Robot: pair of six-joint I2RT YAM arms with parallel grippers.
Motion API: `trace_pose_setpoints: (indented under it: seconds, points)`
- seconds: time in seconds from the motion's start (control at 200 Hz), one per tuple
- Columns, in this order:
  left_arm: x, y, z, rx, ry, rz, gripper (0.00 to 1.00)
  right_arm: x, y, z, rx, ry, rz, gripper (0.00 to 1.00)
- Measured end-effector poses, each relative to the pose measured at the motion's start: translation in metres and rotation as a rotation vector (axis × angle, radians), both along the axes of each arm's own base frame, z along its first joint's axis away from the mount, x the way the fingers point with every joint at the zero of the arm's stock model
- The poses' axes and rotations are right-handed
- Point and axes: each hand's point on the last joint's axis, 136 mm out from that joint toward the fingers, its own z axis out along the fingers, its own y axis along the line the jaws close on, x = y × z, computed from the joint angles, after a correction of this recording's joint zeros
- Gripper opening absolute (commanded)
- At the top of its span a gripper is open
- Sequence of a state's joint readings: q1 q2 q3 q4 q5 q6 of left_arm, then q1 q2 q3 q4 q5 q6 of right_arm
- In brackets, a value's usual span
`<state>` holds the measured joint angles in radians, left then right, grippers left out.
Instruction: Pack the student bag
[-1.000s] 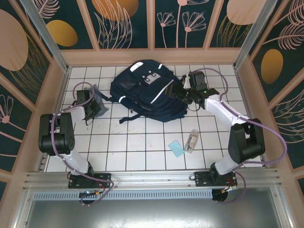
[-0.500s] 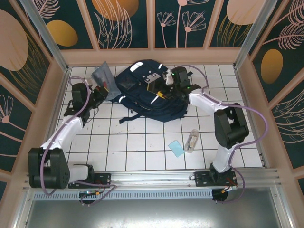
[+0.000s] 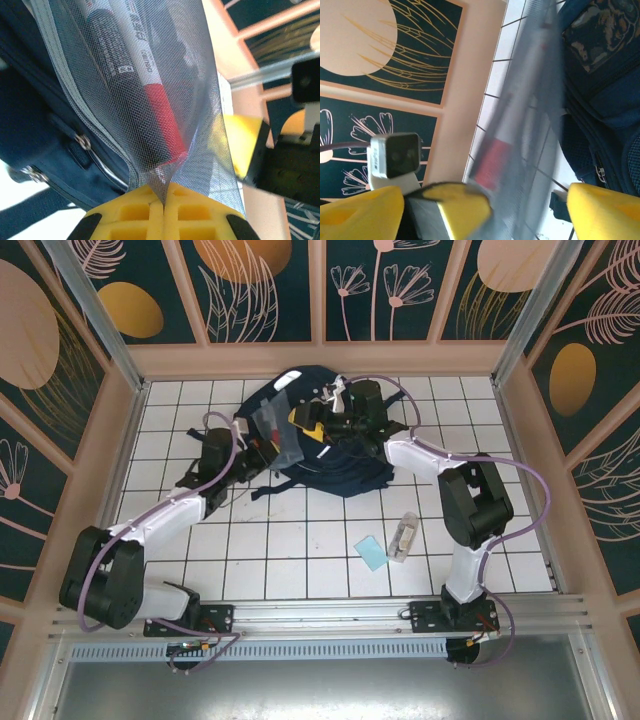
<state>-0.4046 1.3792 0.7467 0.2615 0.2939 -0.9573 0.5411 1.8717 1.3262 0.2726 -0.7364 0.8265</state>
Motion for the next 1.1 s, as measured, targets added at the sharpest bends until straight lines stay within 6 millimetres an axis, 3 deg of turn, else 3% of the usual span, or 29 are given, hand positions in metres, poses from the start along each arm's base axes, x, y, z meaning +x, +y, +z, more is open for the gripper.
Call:
trace_pose_setpoints:
  seconds: [0.09, 0.2, 0.25, 0.485, 0.55, 0.656, 0.741, 0.881, 0.941, 1.101]
  points:
    - [-0.003, -0.02, -0.002, 0.003, 0.004, -0.042, 0.0, 0.001, 0.006, -0.002, 0.009, 0.012, 0.005, 0.44]
    - [-0.006, -0.037, 0.002, -0.007, -0.008, -0.078, 0.0, 0.002, 0.011, -0.014, -0.001, 0.028, 0.006, 0.19]
    - [-0.007, -0.042, 0.004, -0.011, -0.012, -0.086, 0.0, 0.003, 0.011, -0.019, -0.009, 0.05, -0.004, 0.0]
    - [-0.011, -0.047, 0.005, -0.01, -0.012, -0.093, 0.0, 0.005, -0.001, -0.039, -0.043, 0.083, -0.046, 0.0]
    - [-0.011, -0.05, 0.007, -0.01, -0.015, -0.099, 0.26, 0.008, -0.01, -0.045, -0.056, 0.093, -0.066, 0.0]
    - [-0.008, -0.055, 0.017, -0.023, -0.034, -0.109, 0.33, 0.012, -0.029, -0.047, -0.071, 0.097, -0.107, 0.0]
    - [-0.002, -0.06, 0.024, -0.041, -0.053, -0.117, 0.61, 0.012, -0.043, -0.043, -0.073, 0.096, -0.137, 0.0]
    - [0.001, -0.065, 0.015, -0.042, -0.032, -0.126, 0.63, 0.009, -0.066, -0.026, -0.068, 0.068, -0.174, 0.0]
    - [0.001, -0.065, 0.013, -0.027, -0.032, -0.131, 0.72, 0.006, -0.077, -0.018, -0.07, 0.049, -0.191, 0.0]
    - [0.013, -0.072, 0.03, 0.019, -0.084, -0.153, 0.67, 0.0, -0.123, 0.009, -0.076, -0.014, -0.268, 0.0]
